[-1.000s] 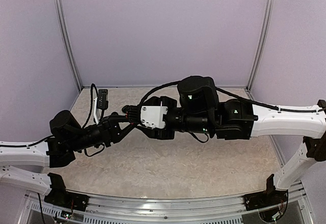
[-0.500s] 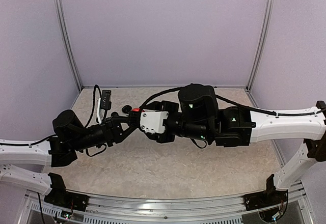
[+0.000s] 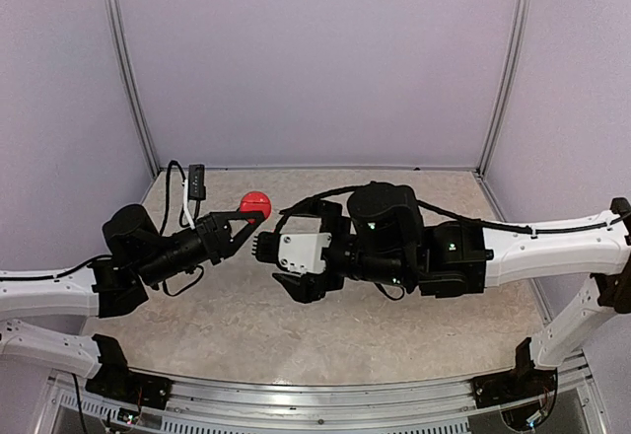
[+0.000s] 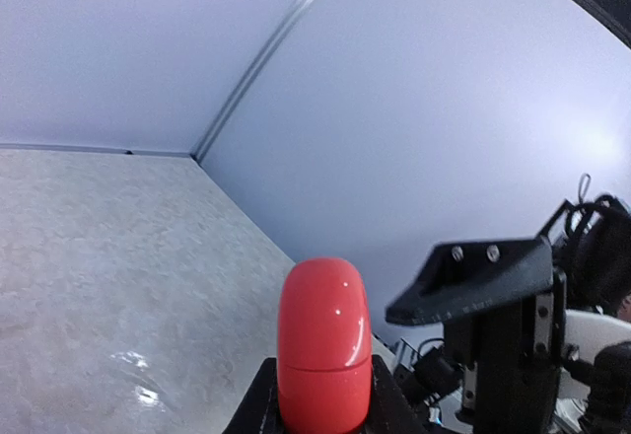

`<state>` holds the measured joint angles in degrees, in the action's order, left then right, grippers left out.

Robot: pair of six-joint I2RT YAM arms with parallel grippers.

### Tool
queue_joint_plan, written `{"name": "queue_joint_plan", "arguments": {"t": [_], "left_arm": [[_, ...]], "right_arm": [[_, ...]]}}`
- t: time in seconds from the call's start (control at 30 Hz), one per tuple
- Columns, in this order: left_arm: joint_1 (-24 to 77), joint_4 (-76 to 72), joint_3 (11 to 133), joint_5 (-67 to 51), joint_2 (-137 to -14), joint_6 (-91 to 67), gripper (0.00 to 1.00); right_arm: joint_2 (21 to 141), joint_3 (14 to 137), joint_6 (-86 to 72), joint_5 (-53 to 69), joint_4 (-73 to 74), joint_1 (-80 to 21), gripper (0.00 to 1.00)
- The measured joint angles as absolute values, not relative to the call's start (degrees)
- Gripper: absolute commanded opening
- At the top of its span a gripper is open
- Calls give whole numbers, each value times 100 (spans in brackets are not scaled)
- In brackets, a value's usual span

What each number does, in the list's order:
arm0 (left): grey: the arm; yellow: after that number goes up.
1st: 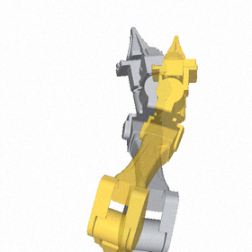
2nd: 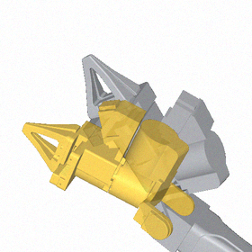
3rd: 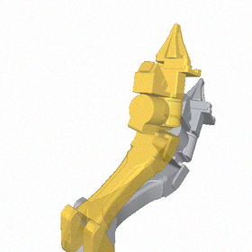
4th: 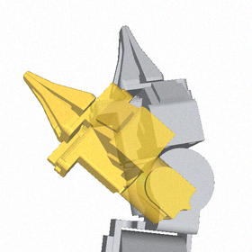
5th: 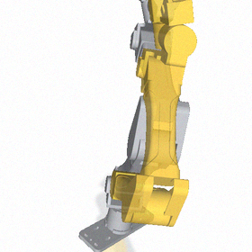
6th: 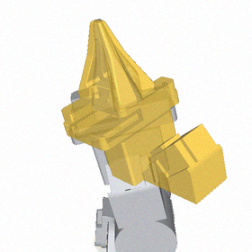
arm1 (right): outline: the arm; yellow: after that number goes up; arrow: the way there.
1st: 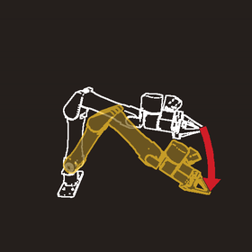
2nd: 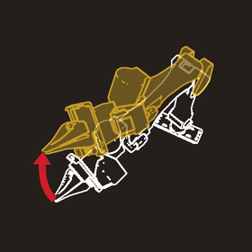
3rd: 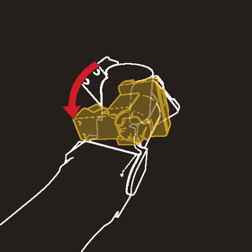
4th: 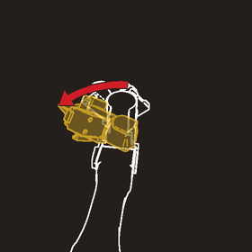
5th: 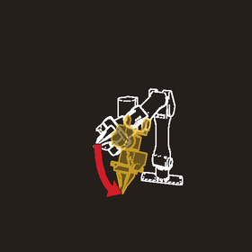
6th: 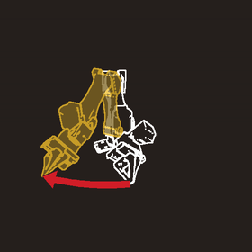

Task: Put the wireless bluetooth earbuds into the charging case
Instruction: Close the charging case with the earbuds, then place the charging case with the earbuds at the center of the board.

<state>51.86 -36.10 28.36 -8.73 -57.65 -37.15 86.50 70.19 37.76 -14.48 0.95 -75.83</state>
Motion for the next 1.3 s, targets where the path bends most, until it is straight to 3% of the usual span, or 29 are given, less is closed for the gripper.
{"name": "queue_joint_plan", "arguments": {"t": [0.3, 0.5, 0.9, 1.3], "left_arm": [[4204, -3153, 2906, 110, -5979, -3769, 0], [3876, -2853, 3253, 346, -7011, -3778, 0], [3400, -2502, 4770, 180, -9539, -4091, 10], [3273, -1723, 5883, 80, -11177, -4134, 17]], "right_arm": [[8007, 6359, 3026, -1262, 139, -7105, 100], [7472, 6147, 2464, -1059, 84, -6790, 100], [7231, 5808, 1800, -757, 67, -6628, 100], [7157, 5697, 1636, -661, 64, -6604, 100]]}}
